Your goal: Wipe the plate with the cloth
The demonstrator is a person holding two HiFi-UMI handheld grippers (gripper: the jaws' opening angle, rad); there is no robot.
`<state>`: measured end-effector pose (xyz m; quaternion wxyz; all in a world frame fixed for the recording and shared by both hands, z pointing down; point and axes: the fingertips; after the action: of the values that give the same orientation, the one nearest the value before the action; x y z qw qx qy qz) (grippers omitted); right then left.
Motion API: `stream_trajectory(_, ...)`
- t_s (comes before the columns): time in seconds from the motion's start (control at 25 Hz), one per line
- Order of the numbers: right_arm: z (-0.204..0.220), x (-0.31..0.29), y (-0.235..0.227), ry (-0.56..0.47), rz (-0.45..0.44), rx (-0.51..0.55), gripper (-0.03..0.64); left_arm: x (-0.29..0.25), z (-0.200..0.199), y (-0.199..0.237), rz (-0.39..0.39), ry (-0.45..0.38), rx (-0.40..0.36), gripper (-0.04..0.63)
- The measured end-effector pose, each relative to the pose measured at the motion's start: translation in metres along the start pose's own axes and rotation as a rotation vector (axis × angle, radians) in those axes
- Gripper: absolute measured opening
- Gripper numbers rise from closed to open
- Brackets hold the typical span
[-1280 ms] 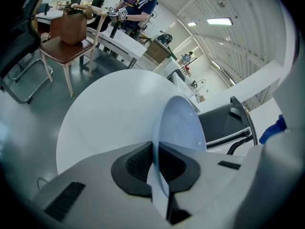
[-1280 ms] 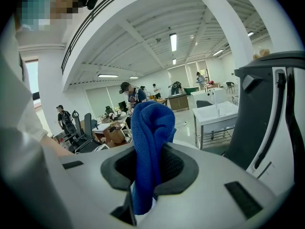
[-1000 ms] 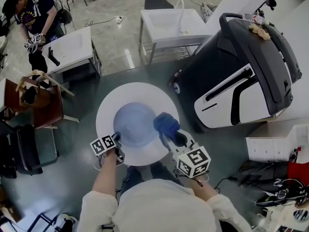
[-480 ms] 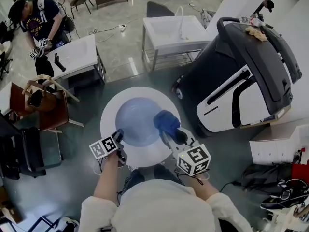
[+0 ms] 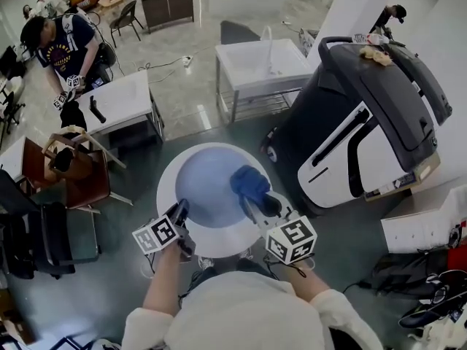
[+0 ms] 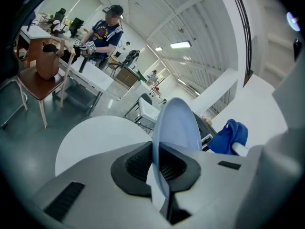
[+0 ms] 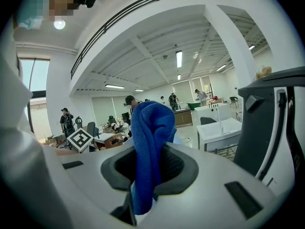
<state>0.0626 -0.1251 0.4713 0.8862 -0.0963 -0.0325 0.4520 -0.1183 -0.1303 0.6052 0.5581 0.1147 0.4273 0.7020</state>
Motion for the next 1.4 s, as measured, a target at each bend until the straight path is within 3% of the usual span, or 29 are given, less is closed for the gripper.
stream_trajectory(0.48, -0.018, -0.002, 0.009, -0.049, -0.01, 0.049, 0.091, 0.028, -0.028, -0.047, 0.098, -0.072, -0.093, 0.043)
stream_trajectory(0.72, -0.015, -0.013, 0.002, -0.016, 0.015, 0.103, 0.091, 0.037, -0.029, -0.065, 0.143, -0.08, -0.111, 0.043)
stream_trajectory(1.0, -0.007, -0.032, -0.003, 0.044, 0.037, 0.159, 0.091, 0.04, -0.026, -0.08, 0.172, -0.067, -0.212, 0.043)
stream_trajectory(1.16, -0.003, -0.045, 0.011, 0.067, -0.004, 0.193, 0.091, 0.036, -0.02, -0.086, 0.179, -0.062, -0.247, 0.043)
stream_trajectory(1.4, 0.018, -0.061, 0.053, 0.13, -0.135, 0.196, 0.091, 0.029, -0.027, -0.086, 0.177, -0.081, -0.263, 0.043)
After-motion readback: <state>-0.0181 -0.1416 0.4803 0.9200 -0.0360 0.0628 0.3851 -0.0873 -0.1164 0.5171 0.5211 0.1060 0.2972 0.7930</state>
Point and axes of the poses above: the fingertips, and each gripper's own axes: x backward along the fingers, y to its left, z out of its underside, and after that the axes turned 15 degrees about -y, right-handed
